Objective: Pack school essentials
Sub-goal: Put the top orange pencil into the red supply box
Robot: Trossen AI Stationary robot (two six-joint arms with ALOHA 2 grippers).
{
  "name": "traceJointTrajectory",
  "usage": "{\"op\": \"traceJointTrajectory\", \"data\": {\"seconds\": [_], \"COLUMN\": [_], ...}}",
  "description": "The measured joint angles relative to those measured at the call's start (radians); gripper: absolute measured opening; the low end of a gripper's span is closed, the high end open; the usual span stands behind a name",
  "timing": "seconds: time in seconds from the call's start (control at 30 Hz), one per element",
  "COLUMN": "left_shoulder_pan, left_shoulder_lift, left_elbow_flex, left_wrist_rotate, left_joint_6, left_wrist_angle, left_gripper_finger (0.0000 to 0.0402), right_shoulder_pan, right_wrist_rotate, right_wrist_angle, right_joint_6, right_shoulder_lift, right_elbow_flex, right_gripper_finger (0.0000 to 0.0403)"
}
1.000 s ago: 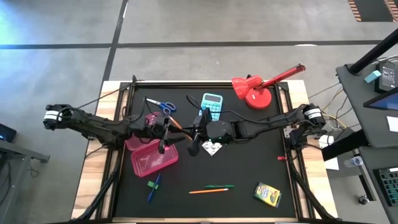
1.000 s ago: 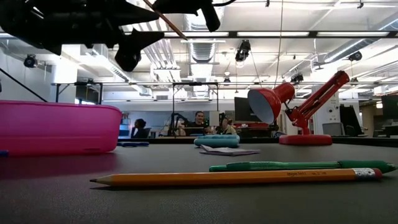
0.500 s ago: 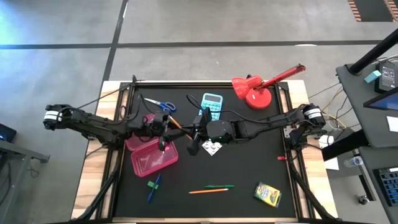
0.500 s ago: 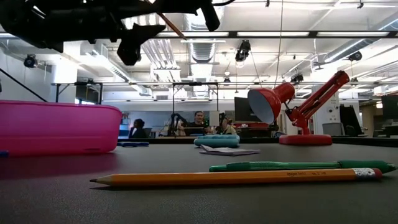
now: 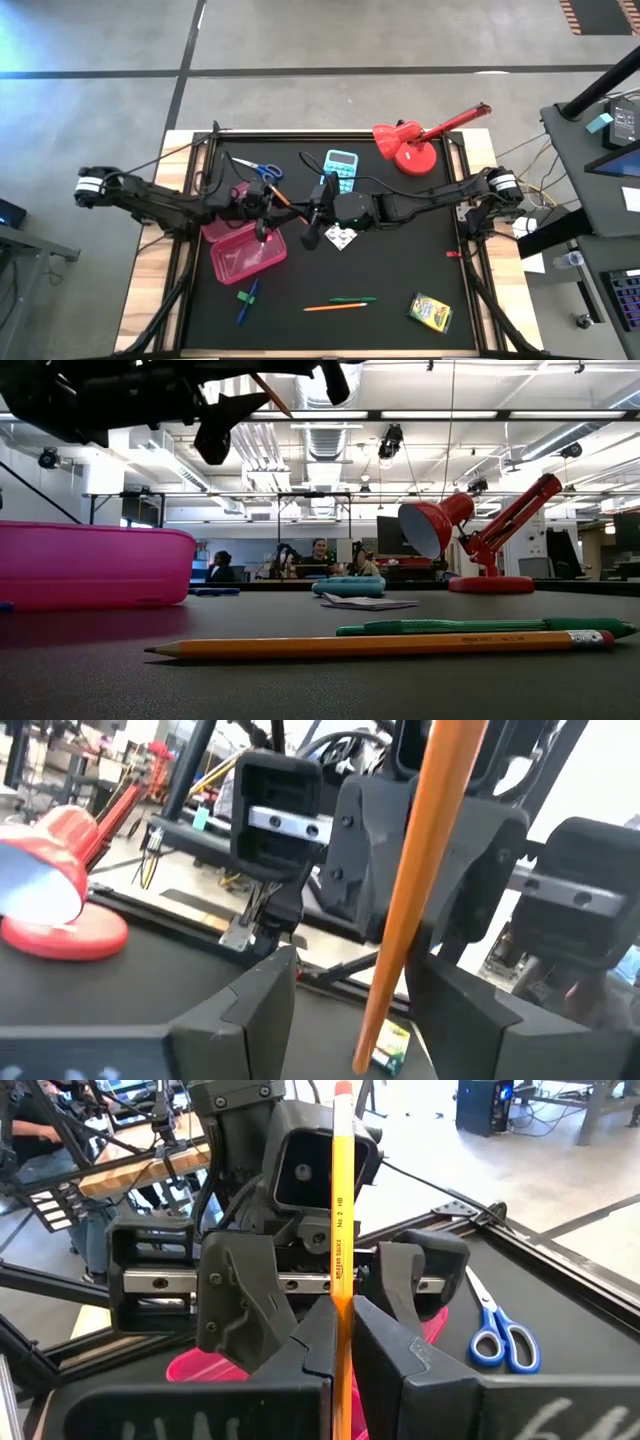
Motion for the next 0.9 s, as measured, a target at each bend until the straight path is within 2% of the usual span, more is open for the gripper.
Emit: {"op": "traceJointTrajectory", "data": {"seconds": [0.13, 0.37, 0.63, 0.9], "left_shoulder_pan": [0.0, -0.001, 0.0, 0.0], "left_shoulder_lift": [0.037, 0.061, 0.038, 0.028], "left_elbow_flex": [0.0, 0.0, -0.002, -0.008], "left_wrist_rotate": [0.001, 0.028, 0.043, 0.076], "left_joint_6": [-0.001, 0.0, 0.0, -0.026], "left_wrist_angle": [0.04, 0.048, 0.023, -0.001], "left_gripper_finger": [0.0136, 0.0016, 0.0013, 0.0013], "right_shoulder_pan": [0.0, -0.001, -0.002, -0.008], "right_wrist_rotate": [0.0, 0.004, -0.003, -0.014], "right_wrist_angle": [-0.003, -0.013, -0.053, -0.245], "right_joint_6": [-0.001, -0.005, 0.034, 0.116], "right_shoulder_lift": [0.0, 0.0, -0.008, -0.078], "right_elbow_flex": [0.0, -0.001, 0.0, -0.001], "right_gripper_finger": [0.0013, 0.0013, 0.0013, 0.0012]}}
